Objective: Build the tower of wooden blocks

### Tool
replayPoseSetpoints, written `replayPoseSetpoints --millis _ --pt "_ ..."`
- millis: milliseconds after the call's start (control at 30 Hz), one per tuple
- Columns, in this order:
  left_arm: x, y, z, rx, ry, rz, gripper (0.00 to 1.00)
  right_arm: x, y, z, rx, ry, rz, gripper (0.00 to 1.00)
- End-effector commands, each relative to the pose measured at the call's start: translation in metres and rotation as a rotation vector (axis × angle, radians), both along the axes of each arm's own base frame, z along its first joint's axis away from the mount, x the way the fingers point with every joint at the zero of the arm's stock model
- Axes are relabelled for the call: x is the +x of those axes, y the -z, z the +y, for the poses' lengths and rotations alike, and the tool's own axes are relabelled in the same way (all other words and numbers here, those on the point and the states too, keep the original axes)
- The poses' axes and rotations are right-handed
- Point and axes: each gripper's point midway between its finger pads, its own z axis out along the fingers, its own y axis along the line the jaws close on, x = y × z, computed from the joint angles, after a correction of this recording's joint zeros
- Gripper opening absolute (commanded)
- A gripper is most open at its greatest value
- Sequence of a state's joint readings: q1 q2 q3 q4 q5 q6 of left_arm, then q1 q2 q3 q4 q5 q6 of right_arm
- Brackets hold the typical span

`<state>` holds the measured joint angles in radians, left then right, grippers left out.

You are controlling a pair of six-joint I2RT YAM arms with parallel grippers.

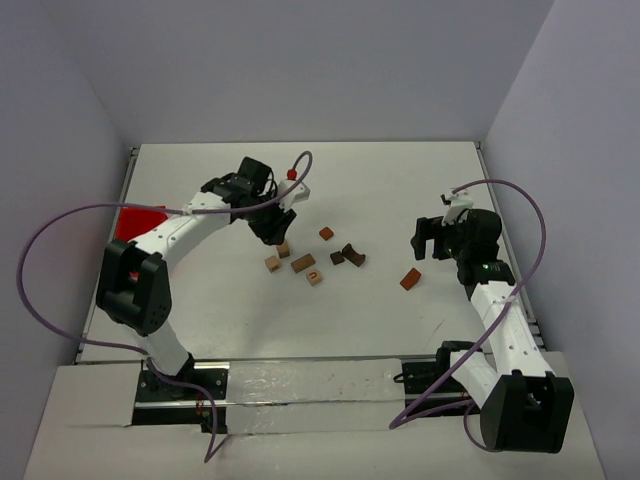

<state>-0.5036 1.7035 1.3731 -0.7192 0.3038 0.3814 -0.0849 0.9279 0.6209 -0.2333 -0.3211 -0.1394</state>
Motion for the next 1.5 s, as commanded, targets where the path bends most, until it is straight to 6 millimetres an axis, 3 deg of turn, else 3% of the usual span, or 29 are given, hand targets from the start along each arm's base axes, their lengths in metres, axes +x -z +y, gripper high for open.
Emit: replayPoseSetpoints --millis 0,267,667,833,1167,1233,1333,1467 --pt "0.005 0.003 -0.033 -0.048 -0.017 -0.008 0.48 0.008 -0.015 -0.004 -0.016 0.014 -0.043 1.0" --pt "-0.009 0.04 -0.074 0.024 0.031 -0.009 0.46 0.009 -0.014 -0.005 -0.022 0.02 -0.037 1.0" --pt "-0.011 0.073 -0.086 0.08 0.047 0.035 0.55 0.01 -0.014 -0.006 -0.026 0.022 -0.037 1.0" --pt "-0.01 0.087 -0.083 0.12 0.036 0.039 0.53 0.01 -0.013 -0.006 -0.029 0.022 -0.036 1.0" --pt "-0.012 0.098 -0.069 0.175 0.04 0.01 0.33 0.01 -0.012 -0.006 -0.03 0.02 -0.034 1.0" --pt "-0.014 0.099 -0.067 0.184 0.048 0.006 0.24 0.01 -0.012 -0.006 -0.03 0.02 -0.032 1.0" --pt "-0.015 0.098 -0.067 0.184 0.057 0.008 0.0 0.01 -0.012 -0.007 -0.031 0.021 -0.034 1.0" --pt "-0.012 0.074 -0.076 0.127 0.083 -0.026 0.0 0.01 -0.012 -0.007 -0.032 0.022 -0.034 1.0"
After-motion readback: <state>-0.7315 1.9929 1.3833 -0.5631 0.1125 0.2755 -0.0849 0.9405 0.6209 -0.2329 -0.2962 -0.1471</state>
